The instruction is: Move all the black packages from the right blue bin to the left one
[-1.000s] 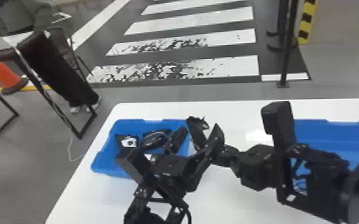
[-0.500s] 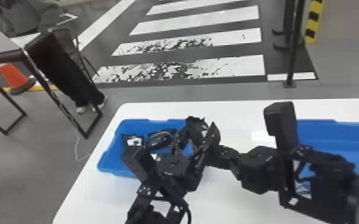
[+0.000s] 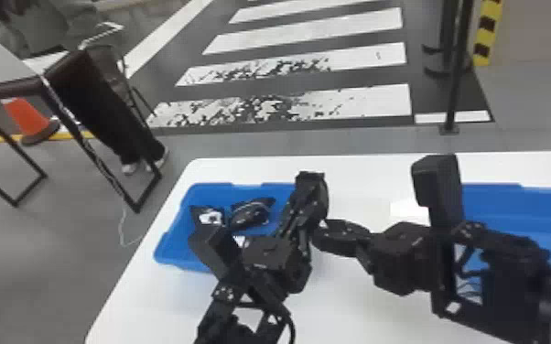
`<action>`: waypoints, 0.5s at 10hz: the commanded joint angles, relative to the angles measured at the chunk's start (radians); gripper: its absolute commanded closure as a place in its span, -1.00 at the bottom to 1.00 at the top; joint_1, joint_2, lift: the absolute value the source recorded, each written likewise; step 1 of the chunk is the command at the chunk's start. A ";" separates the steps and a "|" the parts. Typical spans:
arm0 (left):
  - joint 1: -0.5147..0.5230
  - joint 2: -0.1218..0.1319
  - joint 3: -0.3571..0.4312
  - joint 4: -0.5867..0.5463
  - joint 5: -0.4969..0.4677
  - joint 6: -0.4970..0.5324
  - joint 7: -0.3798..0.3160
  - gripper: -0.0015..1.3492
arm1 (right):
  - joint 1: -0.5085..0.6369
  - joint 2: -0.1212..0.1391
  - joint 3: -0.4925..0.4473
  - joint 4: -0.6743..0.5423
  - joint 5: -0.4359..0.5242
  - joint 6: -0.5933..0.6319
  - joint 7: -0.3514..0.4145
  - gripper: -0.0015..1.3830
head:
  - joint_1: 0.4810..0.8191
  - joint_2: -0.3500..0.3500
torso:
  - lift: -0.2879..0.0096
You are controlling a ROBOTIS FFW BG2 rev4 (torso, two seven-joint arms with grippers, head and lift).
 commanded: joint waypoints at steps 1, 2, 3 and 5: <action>-0.010 -0.001 0.010 0.007 -0.010 -0.005 0.005 0.80 | -0.002 0.001 -0.001 0.013 -0.014 -0.016 0.000 0.63 | 0.27 1.00 | 0.05; -0.037 -0.003 0.026 0.061 -0.044 -0.052 0.017 0.80 | 0.003 0.003 -0.011 0.018 -0.030 -0.016 0.001 0.55 | 0.27 1.00 | 0.05; -0.081 -0.005 0.054 0.128 -0.082 -0.084 0.028 0.80 | 0.022 0.005 -0.040 0.020 -0.030 -0.046 0.015 0.22 | 0.27 1.00 | 0.05; -0.176 -0.011 0.142 0.255 -0.189 -0.135 0.055 0.80 | 0.094 0.009 -0.138 -0.029 -0.024 -0.046 0.018 -0.72 | 0.27 1.00 | 0.05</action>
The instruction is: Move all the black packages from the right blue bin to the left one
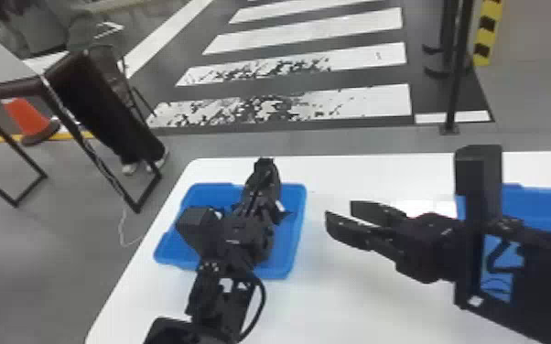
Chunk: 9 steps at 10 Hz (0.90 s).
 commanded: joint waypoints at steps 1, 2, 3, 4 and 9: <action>-0.061 -0.006 0.072 0.093 -0.088 -0.031 0.013 0.80 | 0.068 0.008 -0.091 -0.049 0.014 -0.001 0.000 -0.84 | 0.27 1.00 | 0.05; -0.083 -0.006 0.098 0.147 -0.132 -0.068 0.035 0.80 | 0.102 0.016 -0.147 -0.063 0.028 -0.001 0.000 -0.82 | 0.27 1.00 | 0.05; -0.085 -0.006 0.104 0.174 -0.094 -0.100 0.049 0.67 | 0.125 0.019 -0.189 -0.081 0.046 -0.001 0.000 -0.82 | 0.27 1.00 | 0.05; -0.076 -0.009 0.084 0.174 -0.015 -0.129 0.050 0.00 | 0.164 0.025 -0.236 -0.120 0.098 -0.011 0.000 -0.81 | 0.27 1.00 | 0.05; 0.054 -0.026 -0.034 0.029 0.025 -0.309 0.009 -0.93 | 0.439 0.100 -0.504 -0.225 0.341 -0.332 0.000 -0.83 | 0.27 0.57 | 0.05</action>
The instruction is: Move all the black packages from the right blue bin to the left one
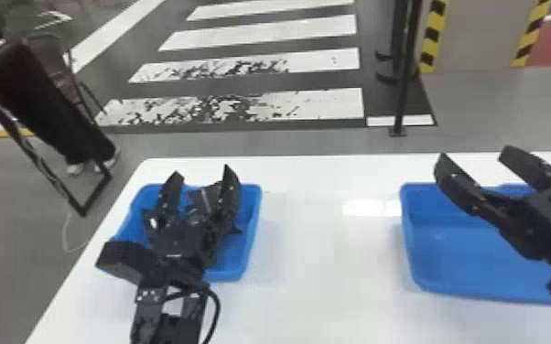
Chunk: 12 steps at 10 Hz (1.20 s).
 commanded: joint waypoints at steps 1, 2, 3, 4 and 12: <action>0.067 -0.009 -0.003 -0.095 -0.067 0.024 -0.002 -1.00 | 0.091 0.027 -0.083 -0.016 0.058 -0.061 -0.001 -0.83 | 0.27 0.42 | 0.05; 0.101 -0.013 -0.003 -0.132 -0.094 0.036 -0.003 -1.00 | 0.127 0.038 -0.114 -0.018 0.086 -0.075 -0.001 -0.83 | 0.27 0.35 | 0.05; 0.128 -0.013 -0.003 -0.188 -0.144 0.117 -0.009 -1.00 | 0.172 0.039 -0.126 -0.028 0.110 -0.090 -0.001 -0.83 | 0.27 0.21 | 0.05; 0.138 -0.010 -0.003 -0.228 -0.186 0.193 -0.039 -1.00 | 0.216 0.041 -0.128 -0.045 0.126 -0.107 -0.001 -0.83 | 0.27 0.12 | 0.05; 0.254 0.008 -0.085 -0.348 -0.226 0.313 0.103 -1.00 | 0.348 0.078 -0.188 -0.092 0.172 -0.159 -0.015 -0.82 | 0.27 -0.17 | 0.05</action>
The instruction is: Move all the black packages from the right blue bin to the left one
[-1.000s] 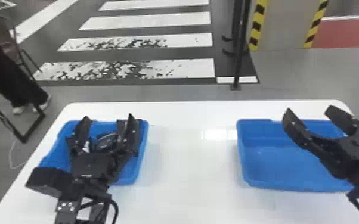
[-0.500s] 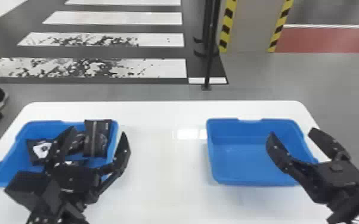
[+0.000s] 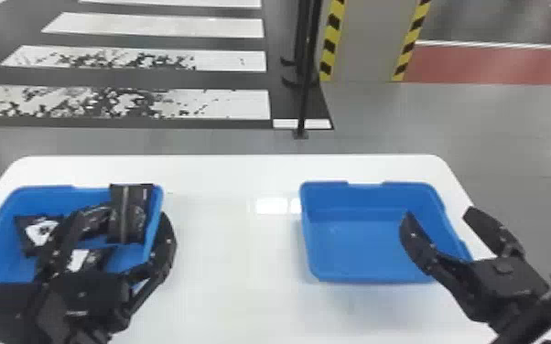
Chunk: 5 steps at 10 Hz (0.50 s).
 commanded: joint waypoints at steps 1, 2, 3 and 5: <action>0.006 -0.002 -0.001 -0.007 0.017 0.001 0.006 -1.00 | 0.003 0.002 0.000 -0.001 -0.005 0.000 -0.002 -0.82 | 0.27 -0.17 | 0.05; 0.008 -0.003 0.001 -0.004 0.029 -0.001 0.007 -1.00 | 0.006 0.002 0.000 0.001 -0.009 0.000 -0.002 -0.82 | 0.27 -0.17 | 0.05; 0.010 -0.003 0.005 -0.004 0.033 -0.016 0.009 -1.00 | 0.003 0.002 0.000 0.004 -0.013 0.000 -0.002 -0.82 | 0.27 -0.16 | 0.05; 0.010 -0.006 0.009 -0.004 0.043 -0.028 0.011 -1.00 | 0.003 0.002 0.000 0.004 -0.015 0.000 -0.002 -0.82 | 0.27 -0.15 | 0.05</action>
